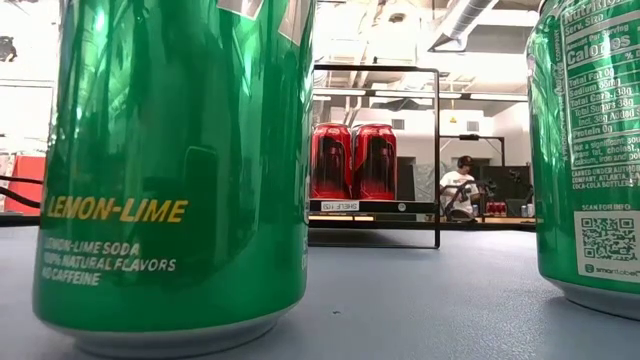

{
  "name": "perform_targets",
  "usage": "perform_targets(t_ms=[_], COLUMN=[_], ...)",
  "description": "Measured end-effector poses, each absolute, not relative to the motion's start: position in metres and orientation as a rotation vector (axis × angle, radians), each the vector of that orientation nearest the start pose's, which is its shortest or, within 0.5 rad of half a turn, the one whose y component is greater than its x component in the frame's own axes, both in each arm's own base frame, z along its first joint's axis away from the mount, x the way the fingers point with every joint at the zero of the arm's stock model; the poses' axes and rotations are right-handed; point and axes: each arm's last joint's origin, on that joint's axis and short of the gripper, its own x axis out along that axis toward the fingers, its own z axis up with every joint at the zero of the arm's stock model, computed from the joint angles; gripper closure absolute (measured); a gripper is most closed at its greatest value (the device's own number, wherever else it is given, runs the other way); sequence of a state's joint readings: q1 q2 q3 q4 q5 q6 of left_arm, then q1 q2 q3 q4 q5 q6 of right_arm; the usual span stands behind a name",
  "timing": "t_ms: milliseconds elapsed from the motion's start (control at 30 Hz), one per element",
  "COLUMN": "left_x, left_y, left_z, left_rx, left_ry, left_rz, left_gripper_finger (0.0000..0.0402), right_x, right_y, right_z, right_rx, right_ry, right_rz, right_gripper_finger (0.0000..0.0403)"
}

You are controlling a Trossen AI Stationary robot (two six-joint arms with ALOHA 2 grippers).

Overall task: Place canned beverage on shelf
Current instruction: Put the red soda can on the shelf aligned with the other red soda cans

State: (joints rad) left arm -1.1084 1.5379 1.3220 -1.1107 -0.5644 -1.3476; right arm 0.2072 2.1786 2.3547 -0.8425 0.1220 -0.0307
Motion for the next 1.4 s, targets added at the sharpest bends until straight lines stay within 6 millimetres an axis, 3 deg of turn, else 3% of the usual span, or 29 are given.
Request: perform_targets(t_ms=[133,300,400,867,1233,1400], left_x=[0.141,0.142,0.142,0.141,0.141,0.141], left_y=[-0.249,-0.248,-0.248,-0.247,-0.247,-0.246], left_z=[0.284,0.284,0.284,0.284,0.284,0.284], left_rx=[-0.239,-0.236,-0.236,-0.219,-0.226,-0.231], left_ry=[0.941,0.923,0.923,0.925,0.920,0.908], left_rz=[0.195,0.201,0.201,0.211,0.219,0.231], left_gripper_finger=[0.0072,0.0072,0.0072,0.0072,0.0072,0.0072], right_x=[0.457,0.455,0.457,0.482,0.479,0.480], right_y=[0.059,0.019,0.006,0.001,-0.026,-0.017], right_z=[0.382,0.373,0.363,0.298,0.296,0.297], right_rx=[-0.140,-0.097,-0.054,-0.125,-0.106,-0.177], right_ry=[0.653,0.760,0.803,1.014,1.057,1.054], right_rz=[-0.042,-0.183,-0.233,-0.266,-0.203,-0.139], right_gripper_finger=[0.0135,0.0135,0.0135,0.0135,0.0136,0.0136])
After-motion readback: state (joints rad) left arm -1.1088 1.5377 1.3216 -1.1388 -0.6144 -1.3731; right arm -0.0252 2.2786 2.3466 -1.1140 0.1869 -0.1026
